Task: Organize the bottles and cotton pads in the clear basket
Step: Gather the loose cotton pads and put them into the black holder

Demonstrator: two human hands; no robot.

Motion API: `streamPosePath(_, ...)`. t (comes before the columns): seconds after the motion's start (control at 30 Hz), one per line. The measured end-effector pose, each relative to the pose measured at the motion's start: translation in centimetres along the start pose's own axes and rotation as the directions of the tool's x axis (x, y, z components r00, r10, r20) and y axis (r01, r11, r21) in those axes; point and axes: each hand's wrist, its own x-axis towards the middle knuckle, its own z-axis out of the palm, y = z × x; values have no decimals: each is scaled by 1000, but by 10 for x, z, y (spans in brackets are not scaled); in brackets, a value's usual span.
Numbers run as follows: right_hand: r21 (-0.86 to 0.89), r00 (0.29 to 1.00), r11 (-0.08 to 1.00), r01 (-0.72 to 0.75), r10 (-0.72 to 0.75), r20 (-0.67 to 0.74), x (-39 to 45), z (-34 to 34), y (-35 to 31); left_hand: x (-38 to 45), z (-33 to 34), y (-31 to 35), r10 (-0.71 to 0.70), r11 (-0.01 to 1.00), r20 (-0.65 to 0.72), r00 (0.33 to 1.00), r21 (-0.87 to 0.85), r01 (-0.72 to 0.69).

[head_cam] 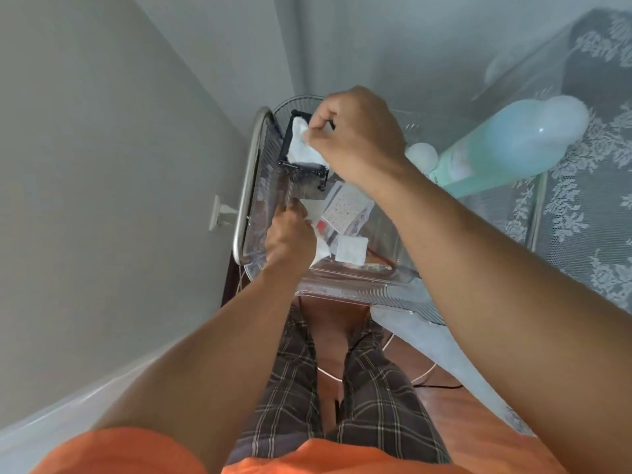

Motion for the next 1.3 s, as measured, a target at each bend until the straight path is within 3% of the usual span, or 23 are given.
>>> streamPosePath(0.13,-189,998,982,3,9,65,14,17,1,-23,-20,8,16,997,-84,996,-80,-22)
streamPosePath(0.3,-222,1000,975,-10,11,5,10,24,-1,-69,-51,21,133,975,-177,975,-153,-161)
streamPosePath(0.43,-133,983,991,-16,-9,-186,-9,19,8,-87,-74,29,194,966,-270,943,-114,-231)
streamPosePath(0.5,-44,947,998,-44,27,-320,-32,13,19,-82,-86,34,219,963,-323,921,-83,-258)
streamPosePath(0.57,29,928,997,-72,78,-364,-63,11,35,-71,-96,44,267,952,-366,892,-42,-303)
streamPosePath(0.67,62,957,984,-169,179,-228,-107,20,63,-47,-107,61,316,943,-387,866,23,-333)
streamPosePath(0.77,-25,962,962,-271,272,11,-130,38,87,-24,-110,72,273,962,-347,897,78,-262)
streamPosePath(0.93,-82,890,934,-347,356,286,-133,61,109,-9,-101,76,212,976,-237,948,100,-193)
streamPosePath(1.03,-123,881,930,-347,369,296,-133,69,117,-16,-91,75,221,971,-240,945,145,-190)
streamPosePath(1.13,-150,904,928,-341,368,217,-129,72,122,-27,-82,69,289,943,-277,916,248,-223)
streamPosePath(1.3,-173,951,950,-260,283,128,-120,80,122,-24,-73,57,368,900,-185,911,317,-299)
